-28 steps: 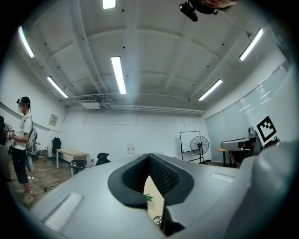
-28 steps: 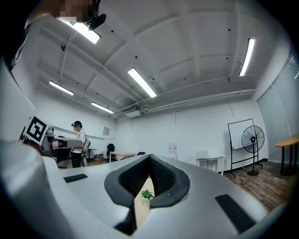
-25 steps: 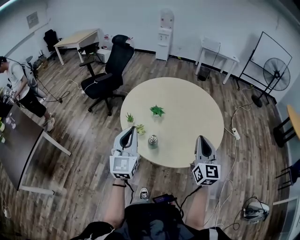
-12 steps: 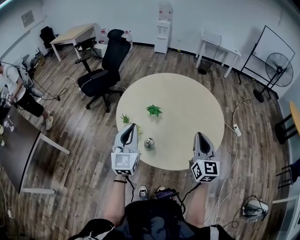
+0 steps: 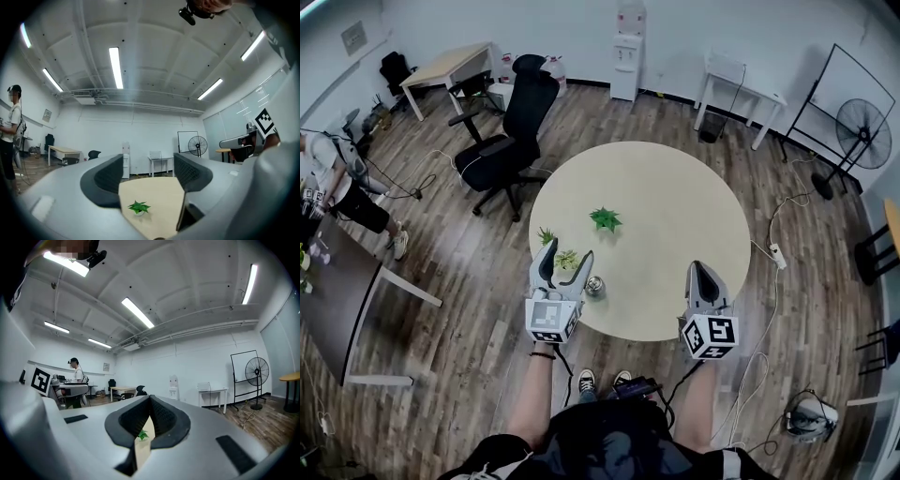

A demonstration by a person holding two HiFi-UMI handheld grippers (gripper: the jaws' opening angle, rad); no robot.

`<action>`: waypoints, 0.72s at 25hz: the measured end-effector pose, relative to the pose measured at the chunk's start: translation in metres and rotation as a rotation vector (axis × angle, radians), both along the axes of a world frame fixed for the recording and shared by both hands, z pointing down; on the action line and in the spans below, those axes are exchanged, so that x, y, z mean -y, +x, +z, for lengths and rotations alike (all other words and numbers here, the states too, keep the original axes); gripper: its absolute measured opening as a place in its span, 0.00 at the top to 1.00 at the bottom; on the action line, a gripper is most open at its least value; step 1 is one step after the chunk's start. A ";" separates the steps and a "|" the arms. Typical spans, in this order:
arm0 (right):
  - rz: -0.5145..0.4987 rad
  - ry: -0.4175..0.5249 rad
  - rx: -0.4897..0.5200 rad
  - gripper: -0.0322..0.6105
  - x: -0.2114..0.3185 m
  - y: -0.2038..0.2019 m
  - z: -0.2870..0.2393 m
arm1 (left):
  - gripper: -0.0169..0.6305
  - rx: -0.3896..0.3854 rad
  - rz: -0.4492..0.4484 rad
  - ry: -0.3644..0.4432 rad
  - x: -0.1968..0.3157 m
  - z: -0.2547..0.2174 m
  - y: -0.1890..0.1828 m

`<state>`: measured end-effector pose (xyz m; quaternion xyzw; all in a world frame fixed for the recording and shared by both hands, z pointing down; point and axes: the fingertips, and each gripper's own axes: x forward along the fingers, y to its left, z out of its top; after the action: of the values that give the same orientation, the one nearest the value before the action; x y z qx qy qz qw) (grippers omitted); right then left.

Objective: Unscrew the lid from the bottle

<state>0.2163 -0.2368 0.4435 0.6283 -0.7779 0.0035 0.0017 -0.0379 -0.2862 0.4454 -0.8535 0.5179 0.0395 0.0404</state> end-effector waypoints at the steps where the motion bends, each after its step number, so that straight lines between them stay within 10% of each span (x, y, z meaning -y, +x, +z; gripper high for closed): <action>1: -0.002 -0.005 -0.001 0.95 0.001 0.001 0.002 | 0.41 -0.015 0.011 0.006 0.002 0.001 0.002; 9: -0.031 -0.047 -0.028 0.95 0.003 0.000 0.017 | 0.36 0.010 0.081 0.076 0.004 0.044 0.020; 18: -0.085 -0.110 -0.077 0.95 -0.005 -0.016 0.050 | 0.36 0.034 0.099 -0.122 0.010 0.203 0.032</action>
<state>0.1999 -0.2313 0.4933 0.5933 -0.8019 0.0221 0.0665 -0.0062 -0.2966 0.6480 -0.8796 0.4758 -0.0049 -0.0049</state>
